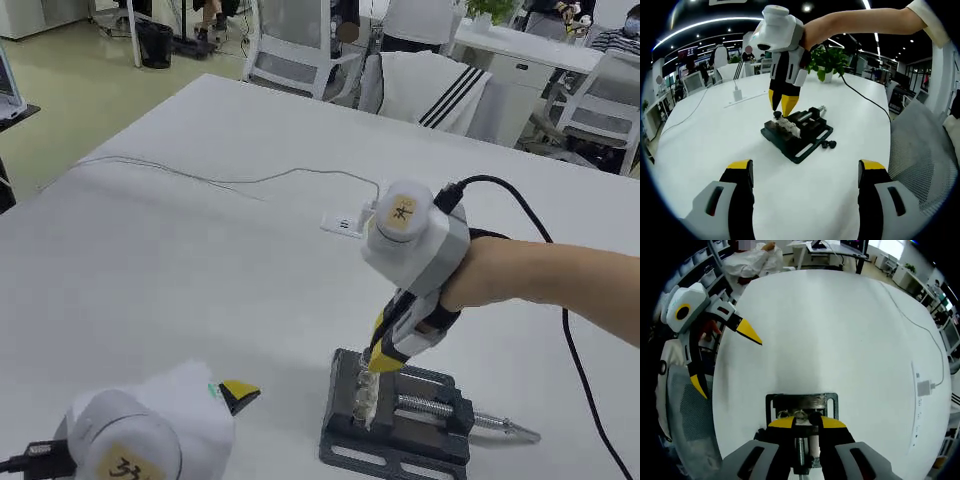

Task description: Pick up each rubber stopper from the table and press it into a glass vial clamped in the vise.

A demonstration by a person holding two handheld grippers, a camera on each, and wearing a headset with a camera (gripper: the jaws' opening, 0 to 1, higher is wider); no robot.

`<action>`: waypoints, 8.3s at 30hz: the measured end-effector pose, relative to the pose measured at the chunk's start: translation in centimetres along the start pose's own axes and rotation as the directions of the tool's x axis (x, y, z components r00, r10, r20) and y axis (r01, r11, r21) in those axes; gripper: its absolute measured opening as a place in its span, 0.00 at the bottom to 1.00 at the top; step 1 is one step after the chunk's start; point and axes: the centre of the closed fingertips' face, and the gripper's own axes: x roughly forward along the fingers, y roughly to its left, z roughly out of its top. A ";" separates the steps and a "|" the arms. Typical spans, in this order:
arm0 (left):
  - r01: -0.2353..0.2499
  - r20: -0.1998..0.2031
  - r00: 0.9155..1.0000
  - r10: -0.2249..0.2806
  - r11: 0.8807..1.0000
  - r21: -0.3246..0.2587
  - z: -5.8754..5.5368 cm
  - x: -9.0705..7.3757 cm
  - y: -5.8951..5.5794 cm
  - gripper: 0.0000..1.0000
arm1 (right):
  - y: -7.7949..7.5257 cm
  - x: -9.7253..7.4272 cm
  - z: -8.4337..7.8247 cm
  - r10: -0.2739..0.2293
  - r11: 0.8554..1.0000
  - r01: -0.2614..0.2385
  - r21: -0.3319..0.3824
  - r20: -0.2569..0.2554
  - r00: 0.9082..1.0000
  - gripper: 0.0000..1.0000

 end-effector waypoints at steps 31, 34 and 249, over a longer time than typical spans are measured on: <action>0.002 0.003 1.000 -0.002 0.999 0.035 0.3 -0.7 -0.2 0.85 | 4.4 -1.8 -4.2 -0.083 0.990 0.067 0.128 0.126 0.989 0.48; 0.005 0.001 1.000 -0.005 0.999 0.038 0.2 -0.7 -0.4 0.85 | 5.4 -1.6 -5.1 -0.081 0.987 0.062 0.149 0.126 0.989 0.48; 0.188 0.338 0.925 -0.175 0.982 -0.004 7.4 -1.0 -5.4 0.04 | 13.8 -8.4 0.4 -0.330 0.043 -0.942 0.334 0.894 0.302 0.01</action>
